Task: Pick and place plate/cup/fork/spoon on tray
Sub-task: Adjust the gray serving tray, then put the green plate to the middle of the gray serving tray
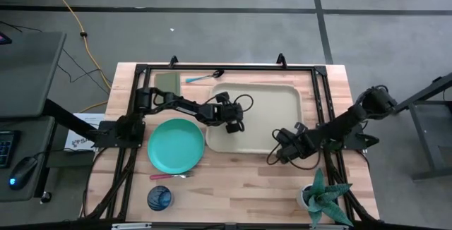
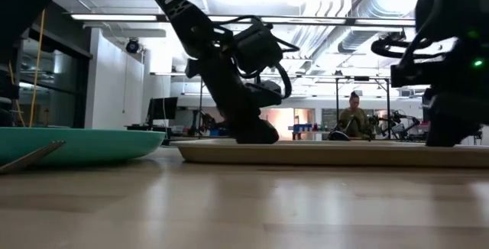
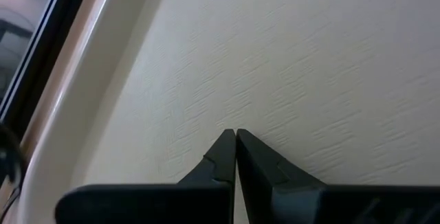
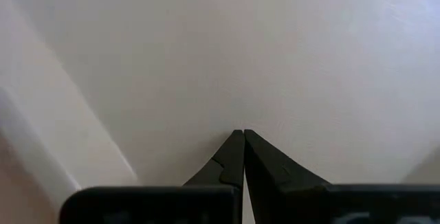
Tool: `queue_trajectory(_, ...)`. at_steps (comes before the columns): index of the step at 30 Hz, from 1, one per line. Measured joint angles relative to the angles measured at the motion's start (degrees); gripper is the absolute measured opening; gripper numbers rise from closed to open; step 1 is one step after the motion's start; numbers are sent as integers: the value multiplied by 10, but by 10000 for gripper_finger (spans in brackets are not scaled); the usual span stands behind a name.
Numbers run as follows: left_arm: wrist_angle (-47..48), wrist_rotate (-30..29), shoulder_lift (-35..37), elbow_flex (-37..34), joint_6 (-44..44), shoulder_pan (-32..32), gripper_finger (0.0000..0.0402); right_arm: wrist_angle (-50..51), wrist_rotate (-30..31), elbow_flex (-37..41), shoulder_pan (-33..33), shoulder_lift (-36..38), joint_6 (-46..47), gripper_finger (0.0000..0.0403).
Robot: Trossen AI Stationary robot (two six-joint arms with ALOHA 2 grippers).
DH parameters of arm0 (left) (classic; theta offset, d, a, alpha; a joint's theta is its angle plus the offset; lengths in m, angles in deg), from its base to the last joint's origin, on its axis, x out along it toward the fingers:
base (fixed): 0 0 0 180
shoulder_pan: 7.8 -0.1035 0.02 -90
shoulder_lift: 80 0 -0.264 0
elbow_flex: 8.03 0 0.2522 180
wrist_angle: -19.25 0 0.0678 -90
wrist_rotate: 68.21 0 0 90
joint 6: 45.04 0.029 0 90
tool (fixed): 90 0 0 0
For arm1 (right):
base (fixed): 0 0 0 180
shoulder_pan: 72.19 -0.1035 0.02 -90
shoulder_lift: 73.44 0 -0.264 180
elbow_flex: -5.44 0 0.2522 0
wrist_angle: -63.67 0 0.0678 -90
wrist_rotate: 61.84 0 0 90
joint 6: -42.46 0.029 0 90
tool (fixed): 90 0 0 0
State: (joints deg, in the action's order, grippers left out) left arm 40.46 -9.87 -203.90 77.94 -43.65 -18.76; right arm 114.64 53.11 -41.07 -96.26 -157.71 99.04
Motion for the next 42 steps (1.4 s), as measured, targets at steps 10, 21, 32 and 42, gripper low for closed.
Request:
queue_trajectory(10,29,-5,9,1,1,7,0,10,92,3,64,-3,-33,0)
queue_trajectory(21,217,-22,162,27,26,33,0,104,196,-53,68,52,-57,0)
queue_trajectory(32,453,153,373,25,46,45,0,26,201,10,34,146,-77,0)
queue_trajectory(42,557,180,326,25,-35,48,81,-112,146,75,29,152,-110,0)
